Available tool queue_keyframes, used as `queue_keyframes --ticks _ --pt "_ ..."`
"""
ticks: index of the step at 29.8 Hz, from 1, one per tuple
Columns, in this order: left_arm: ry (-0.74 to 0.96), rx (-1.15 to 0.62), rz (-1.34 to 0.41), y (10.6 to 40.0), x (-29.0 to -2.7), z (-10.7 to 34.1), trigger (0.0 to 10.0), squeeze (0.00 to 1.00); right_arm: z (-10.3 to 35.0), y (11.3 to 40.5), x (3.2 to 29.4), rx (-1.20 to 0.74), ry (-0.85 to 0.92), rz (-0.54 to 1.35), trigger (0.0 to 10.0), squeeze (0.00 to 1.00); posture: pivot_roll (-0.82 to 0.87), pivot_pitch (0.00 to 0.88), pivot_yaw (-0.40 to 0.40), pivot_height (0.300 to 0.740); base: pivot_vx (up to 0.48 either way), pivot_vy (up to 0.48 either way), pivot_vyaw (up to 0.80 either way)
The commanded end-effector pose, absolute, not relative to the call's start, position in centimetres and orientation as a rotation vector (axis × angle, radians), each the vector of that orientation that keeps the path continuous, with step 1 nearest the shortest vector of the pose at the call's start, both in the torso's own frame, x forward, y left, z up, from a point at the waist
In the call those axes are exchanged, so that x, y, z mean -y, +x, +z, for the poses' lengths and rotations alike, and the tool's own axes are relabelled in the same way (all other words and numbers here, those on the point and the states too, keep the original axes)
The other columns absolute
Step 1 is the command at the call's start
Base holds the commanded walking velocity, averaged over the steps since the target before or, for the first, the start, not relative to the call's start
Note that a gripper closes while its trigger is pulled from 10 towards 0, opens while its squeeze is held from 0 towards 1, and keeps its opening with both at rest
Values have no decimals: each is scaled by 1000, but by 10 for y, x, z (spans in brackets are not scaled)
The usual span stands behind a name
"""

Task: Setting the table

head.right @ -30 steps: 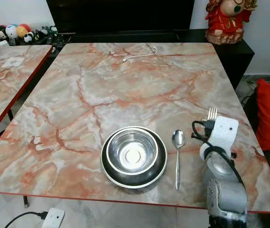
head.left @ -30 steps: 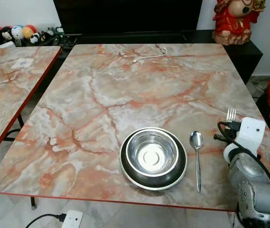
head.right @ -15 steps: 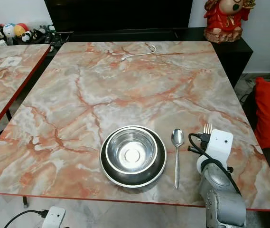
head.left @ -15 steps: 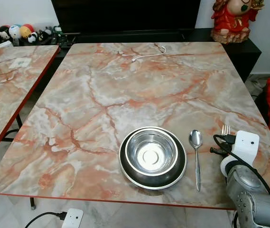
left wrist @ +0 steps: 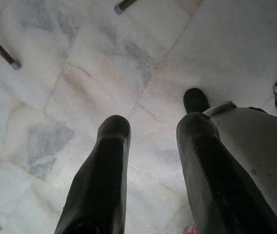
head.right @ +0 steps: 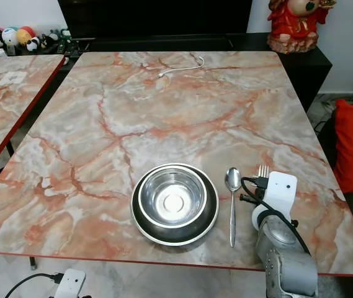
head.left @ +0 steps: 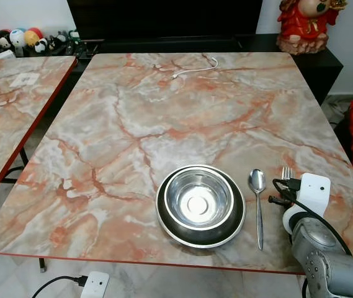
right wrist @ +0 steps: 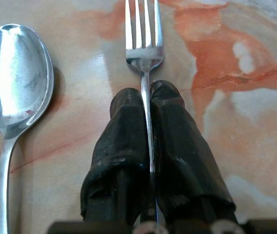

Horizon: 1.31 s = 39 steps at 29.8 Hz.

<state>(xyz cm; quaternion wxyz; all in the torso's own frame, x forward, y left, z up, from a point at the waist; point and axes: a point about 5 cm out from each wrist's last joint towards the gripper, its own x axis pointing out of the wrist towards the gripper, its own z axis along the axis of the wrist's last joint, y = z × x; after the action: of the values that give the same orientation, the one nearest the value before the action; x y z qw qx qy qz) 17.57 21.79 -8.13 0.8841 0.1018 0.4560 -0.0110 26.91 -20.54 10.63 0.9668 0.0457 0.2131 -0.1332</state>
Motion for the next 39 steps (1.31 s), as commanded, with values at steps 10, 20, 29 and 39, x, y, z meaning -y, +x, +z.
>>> queue_keyframes --ticks 10,20,29,39 --pt "220 -986 -19 167 -222 -85 10000 0 82 260 200 -546 140 -227 10000 0 -122 144 51 740 0 0 0" --pt "223 -986 -23 167 -221 -85 10000 0 74 256 194 -570 167 -192 10000 0 -126 147 51 740 0 0 0" --pt "223 -985 -18 167 -222 -85 10000 0 83 249 193 -522 112 -167 10000 0 -128 144 49 740 0 0 0" --pt "223 -983 -24 168 -220 -85 10000 0 88 246 198 -463 87 -213 10000 0 -131 143 50 740 0 0 0"
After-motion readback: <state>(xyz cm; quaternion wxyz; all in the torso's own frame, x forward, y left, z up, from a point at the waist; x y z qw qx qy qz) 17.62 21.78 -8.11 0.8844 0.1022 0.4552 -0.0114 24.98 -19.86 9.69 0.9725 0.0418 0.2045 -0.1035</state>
